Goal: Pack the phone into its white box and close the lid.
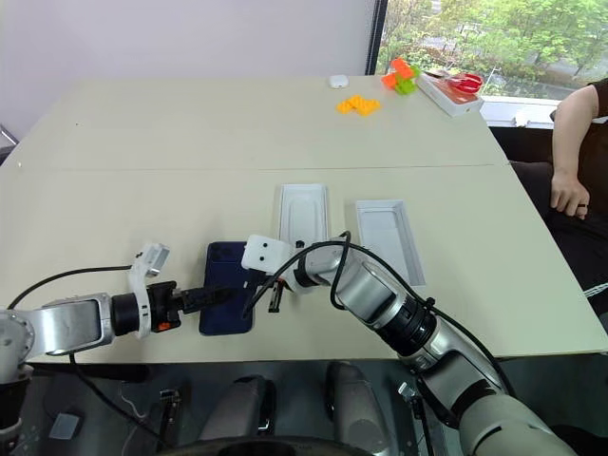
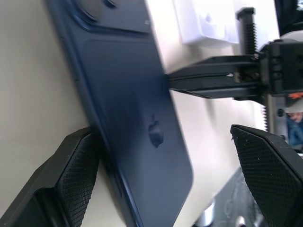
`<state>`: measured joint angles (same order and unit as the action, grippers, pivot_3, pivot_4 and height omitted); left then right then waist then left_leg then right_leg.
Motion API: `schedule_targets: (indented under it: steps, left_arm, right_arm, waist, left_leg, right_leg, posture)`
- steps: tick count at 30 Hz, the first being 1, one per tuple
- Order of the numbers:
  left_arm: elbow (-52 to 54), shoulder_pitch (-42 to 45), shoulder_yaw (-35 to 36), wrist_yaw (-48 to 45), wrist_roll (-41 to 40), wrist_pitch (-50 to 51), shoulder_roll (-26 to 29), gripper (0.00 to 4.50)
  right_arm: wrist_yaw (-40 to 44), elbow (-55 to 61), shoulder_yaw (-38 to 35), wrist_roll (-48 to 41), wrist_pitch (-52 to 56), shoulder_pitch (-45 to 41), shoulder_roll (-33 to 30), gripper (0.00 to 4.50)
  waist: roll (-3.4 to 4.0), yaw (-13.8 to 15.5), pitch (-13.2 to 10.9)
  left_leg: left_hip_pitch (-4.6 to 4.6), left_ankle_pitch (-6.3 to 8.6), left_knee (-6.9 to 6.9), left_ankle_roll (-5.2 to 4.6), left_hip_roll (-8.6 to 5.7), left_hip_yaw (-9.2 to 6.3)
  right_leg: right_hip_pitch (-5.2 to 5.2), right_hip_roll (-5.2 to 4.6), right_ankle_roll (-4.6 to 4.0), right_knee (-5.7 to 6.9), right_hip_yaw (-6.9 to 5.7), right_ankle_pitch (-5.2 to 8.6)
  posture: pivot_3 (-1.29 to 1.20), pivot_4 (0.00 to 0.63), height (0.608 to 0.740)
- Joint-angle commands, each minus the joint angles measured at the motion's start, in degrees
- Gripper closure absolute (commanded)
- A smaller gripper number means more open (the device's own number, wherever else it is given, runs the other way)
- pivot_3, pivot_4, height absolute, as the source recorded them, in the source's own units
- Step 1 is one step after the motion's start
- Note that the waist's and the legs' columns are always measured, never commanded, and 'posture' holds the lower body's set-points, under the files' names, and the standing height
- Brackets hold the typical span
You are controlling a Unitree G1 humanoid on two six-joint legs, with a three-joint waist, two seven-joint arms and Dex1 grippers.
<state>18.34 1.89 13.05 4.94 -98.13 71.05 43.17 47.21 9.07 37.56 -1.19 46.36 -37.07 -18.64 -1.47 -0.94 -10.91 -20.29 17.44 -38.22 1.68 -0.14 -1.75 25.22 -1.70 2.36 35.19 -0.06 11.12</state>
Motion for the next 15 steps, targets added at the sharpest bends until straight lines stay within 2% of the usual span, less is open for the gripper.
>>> schedule_targets:
  steps: [1,3,5,6,10,15]
  left_arm:
    - [0.8,0.0,-2.5,0.8,-3.2,-1.8,0.6,0.0]
    - [0.9,0.0,-3.1,1.0,-3.6,-2.6,1.2,0.0]
    - [0.6,-0.3,-3.4,1.3,-3.8,-3.4,1.8,0.56]
    - [0.5,-0.5,-3.5,1.4,-3.9,-3.8,2.2,0.9]
    - [0.0,-1.4,-3.0,1.4,-4.1,-5.0,3.1,2.83]
    - [-0.9,-2.2,-2.3,2.0,-4.7,-6.8,3.6,2.83]
  right_arm:
    - [0.1,-0.5,0.7,0.0,0.1,0.1,1.0,4.45]
    - [0.1,-0.5,0.6,0.1,0.1,0.2,1.0,4.45]
    - [-0.1,-0.4,0.5,0.3,0.0,0.1,0.9,4.5]
    - [-0.1,-0.4,0.5,0.4,0.0,0.1,0.9,4.5]
    - [0.0,-0.2,0.3,0.5,0.1,0.2,0.7,4.5]
    - [0.0,0.1,0.1,0.5,0.2,0.2,0.4,4.5]
  waist:
    - [0.0,-0.1,0.0]
    - [0.0,-0.1,0.0]
    - [0.0,-0.1,0.0]
    - [0.0,-0.2,0.0]
    - [0.0,-0.2,0.0]
    - [0.0,-0.2,0.0]
  left_leg:
    - [0.0,0.0,0.0,0.0,0.0,0.0]
    - [0.0,0.0,0.0,0.0,0.01,0.0]
    - [0.0,0.0,0.01,0.0,0.01,0.0]
    - [-0.02,0.0,0.01,0.0,0.01,0.0]
    - [-0.07,0.0,0.01,0.0,0.03,0.01]
    - [-0.07,0.0,0.02,0.0,0.04,0.01]
  right_leg:
    - [0.0,0.0,0.0,0.0,0.0,0.0]
    - [0.01,0.03,0.01,0.0,0.0,0.01]
    - [0.02,0.05,0.01,0.0,0.0,0.01]
    - [0.03,0.05,0.01,-0.01,0.0,0.01]
    - [0.1,0.08,0.01,0.0,0.0,0.01]
    - [0.11,0.09,0.01,-0.01,-0.01,0.03]
  posture:
    - [0.0,0.15,0.734]
    - [0.0,0.15,0.734]
    - [0.0,0.15,0.734]
    - [0.0,0.15,0.734]
    - [0.0,0.15,0.734]
    - [0.0,0.15,0.734]
